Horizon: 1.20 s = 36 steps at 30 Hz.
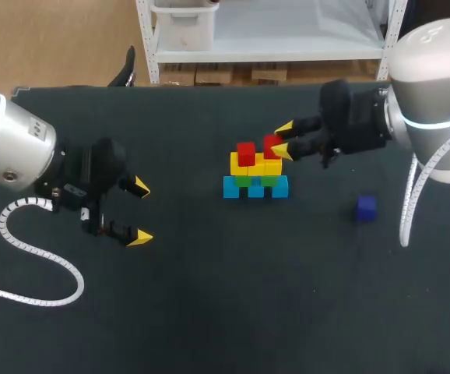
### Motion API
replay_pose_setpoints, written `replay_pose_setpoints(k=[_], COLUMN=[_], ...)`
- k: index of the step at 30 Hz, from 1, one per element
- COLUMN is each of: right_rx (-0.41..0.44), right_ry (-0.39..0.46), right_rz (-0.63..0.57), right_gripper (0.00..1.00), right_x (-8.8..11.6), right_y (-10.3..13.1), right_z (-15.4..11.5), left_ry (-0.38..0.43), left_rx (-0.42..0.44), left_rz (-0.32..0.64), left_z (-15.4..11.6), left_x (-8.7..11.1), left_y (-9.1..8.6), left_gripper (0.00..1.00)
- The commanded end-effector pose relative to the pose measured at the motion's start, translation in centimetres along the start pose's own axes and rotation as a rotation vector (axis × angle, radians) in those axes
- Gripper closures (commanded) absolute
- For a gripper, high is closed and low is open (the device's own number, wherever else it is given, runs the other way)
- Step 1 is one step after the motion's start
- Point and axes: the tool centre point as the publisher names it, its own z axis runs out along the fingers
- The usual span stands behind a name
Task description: Place the blue cubes, place green cubes on the blue cubes, place the yellow cubes on the green cubes, then place the red cubes on the yellow cubes, and place purple cube on the red cubes.
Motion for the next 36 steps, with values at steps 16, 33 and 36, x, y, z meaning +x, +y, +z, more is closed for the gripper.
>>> replay_pose_setpoints(k=[16, 33, 36], right_rx=[-0.030, -0.040, -0.043], right_ry=[-0.003, -0.006, -0.005], right_rz=[0.007, 0.007, 0.008], right_gripper=[1.00, 1.00, 1.00], right_x=[0.3, 0.2, 0.2], right_y=[0.5, 0.3, 0.3], right_z=[0.9, 1.3, 1.4], left_ry=[-0.007, -0.007, -0.007], left_rx=[-0.002, -0.002, -0.002], left_rz=[0.003, 0.003, 0.003], left_z=[0.0, 0.0, 0.0], left_x=[0.2, 0.2, 0.2], left_y=[-0.1, -0.1, -0.1], left_gripper=[0.00, 0.00, 0.00])
